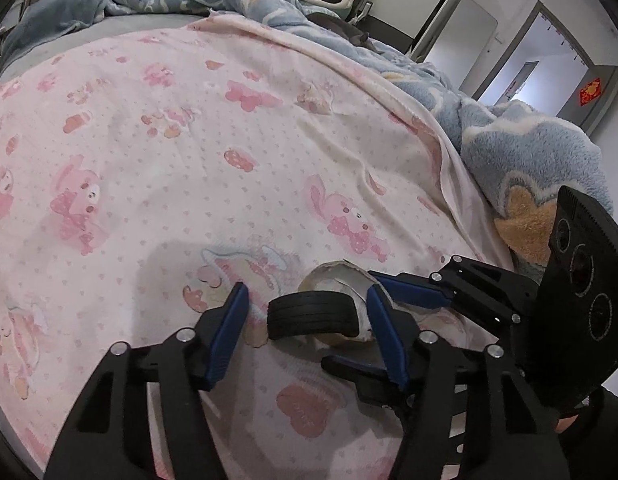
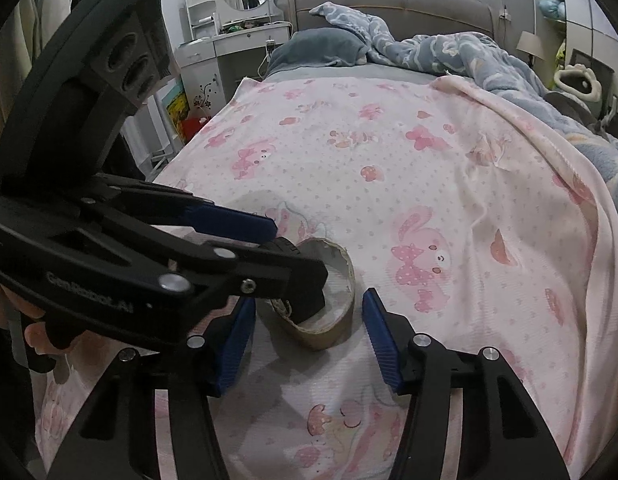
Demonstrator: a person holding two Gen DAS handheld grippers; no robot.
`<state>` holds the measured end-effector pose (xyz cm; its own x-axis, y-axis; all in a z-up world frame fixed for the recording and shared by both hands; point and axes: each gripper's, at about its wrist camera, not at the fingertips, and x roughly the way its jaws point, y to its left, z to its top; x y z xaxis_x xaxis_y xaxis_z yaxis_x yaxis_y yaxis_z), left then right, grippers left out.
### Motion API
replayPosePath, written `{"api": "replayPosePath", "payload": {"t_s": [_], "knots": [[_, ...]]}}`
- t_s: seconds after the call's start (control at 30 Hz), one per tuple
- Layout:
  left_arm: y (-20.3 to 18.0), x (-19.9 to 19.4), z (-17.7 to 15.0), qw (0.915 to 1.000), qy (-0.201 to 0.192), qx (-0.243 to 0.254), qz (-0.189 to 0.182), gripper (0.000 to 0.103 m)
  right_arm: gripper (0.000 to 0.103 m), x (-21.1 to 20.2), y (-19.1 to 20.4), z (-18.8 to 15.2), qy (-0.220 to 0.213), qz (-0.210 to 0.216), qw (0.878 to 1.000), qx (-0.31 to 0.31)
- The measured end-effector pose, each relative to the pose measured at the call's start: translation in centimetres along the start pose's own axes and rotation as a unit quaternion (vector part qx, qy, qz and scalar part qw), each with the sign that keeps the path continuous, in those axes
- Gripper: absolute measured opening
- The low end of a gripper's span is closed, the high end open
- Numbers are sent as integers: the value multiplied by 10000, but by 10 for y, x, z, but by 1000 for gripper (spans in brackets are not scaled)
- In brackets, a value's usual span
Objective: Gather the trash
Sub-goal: 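Grasp the black rubber piece with the left tool while the right grasps the tan tape ring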
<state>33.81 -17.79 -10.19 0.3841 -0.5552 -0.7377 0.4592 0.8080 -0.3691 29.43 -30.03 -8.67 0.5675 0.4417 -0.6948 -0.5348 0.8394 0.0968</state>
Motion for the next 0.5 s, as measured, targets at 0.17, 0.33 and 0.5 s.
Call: {"api": "replayPosePath", "payload": {"t_s": [0.17, 0.33, 0.5], "knots": [[0, 2, -1, 10000, 54, 1, -76, 48, 55, 2, -1, 1, 33, -15, 10000, 14], [2, 2, -2, 9997, 75, -51, -214, 46, 54, 3, -1, 3, 70, -72, 9999, 16], [3, -6, 0, 9996, -64, -107, -261, 46, 54, 5, 0, 4, 113, -150, 9998, -24]]}}
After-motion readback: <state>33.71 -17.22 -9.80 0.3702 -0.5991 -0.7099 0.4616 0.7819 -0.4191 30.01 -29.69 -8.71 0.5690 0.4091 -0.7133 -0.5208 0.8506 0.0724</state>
